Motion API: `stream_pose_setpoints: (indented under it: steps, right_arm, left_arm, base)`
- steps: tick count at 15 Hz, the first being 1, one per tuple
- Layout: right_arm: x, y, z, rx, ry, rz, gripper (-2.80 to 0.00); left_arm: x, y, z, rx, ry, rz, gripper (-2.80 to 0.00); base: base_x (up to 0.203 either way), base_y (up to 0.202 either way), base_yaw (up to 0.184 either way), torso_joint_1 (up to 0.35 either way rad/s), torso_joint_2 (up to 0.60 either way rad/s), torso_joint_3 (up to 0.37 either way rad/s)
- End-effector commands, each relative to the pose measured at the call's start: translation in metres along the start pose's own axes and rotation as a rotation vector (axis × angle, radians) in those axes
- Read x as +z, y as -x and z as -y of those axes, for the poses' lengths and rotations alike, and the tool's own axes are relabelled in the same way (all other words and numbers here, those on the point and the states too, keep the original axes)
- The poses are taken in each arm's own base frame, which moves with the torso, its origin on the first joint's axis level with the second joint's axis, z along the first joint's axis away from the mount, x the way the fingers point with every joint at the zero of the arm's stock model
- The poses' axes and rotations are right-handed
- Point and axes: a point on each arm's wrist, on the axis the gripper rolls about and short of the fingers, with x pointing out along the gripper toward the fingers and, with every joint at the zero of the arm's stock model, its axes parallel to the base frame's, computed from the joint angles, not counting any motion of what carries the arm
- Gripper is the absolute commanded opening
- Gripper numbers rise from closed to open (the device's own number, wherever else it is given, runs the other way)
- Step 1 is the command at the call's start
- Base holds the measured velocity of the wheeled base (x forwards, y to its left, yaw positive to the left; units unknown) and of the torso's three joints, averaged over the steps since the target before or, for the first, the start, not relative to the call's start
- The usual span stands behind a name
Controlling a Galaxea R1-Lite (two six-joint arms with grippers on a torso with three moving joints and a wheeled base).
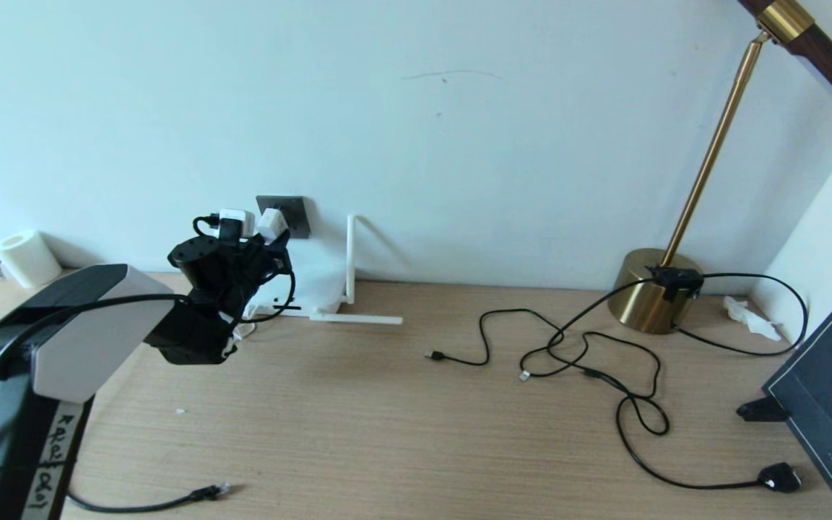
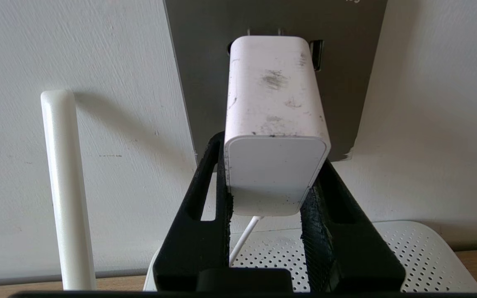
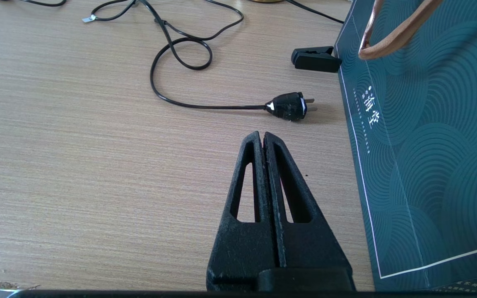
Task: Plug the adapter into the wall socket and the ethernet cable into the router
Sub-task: Plug plug into socket
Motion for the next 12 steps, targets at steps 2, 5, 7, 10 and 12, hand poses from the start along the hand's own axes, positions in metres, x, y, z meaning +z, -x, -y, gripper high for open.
stream_pose_setpoints:
  steps: [2,5,7,10,12]
  right_arm:
    - [-0.0001,0.0000,0.0000,0.000,0.001,-0.001,-2.80]
    - [-0.0001,0.0000,0.0000,0.000,0.001,-0.001,-2.80]
    - [-0.0001,0.0000,0.0000,0.000,0.001,-0.001,-2.80]
    - [-0.0001,0.0000,0.0000,0.000,0.001,-0.001,-2.80]
    - [-0.0001,0.0000,0.0000,0.000,0.001,-0.001,-2.80]
  left_arm:
    - [0.0002,-0.0003,-0.0001,0.001,-0.002,0.007,-2.80]
    - [0.0001,-0.0002,-0.0009,0.004,-0.002,0.007,-2.80]
    - [-0.0003,0.0001,-0.0016,0.007,-0.002,0.005,-2.80]
    - [-0.0025,0.0015,-0.0012,0.007,-0.001,-0.004,-2.80]
    - [-0.0047,0.0026,-0.0008,0.006,0.000,-0.012,-2.80]
  base:
    - [0.000,0.000,0.000,0.000,0.00,0.000]
    - [0.000,0.000,0.000,0.000,0.00,0.000]
    - [0.000,0.000,0.000,0.000,0.00,0.000]
    - [0.000,0.000,0.000,0.000,0.00,0.000]
    - [0.000,0.000,0.000,0.000,0.00,0.000]
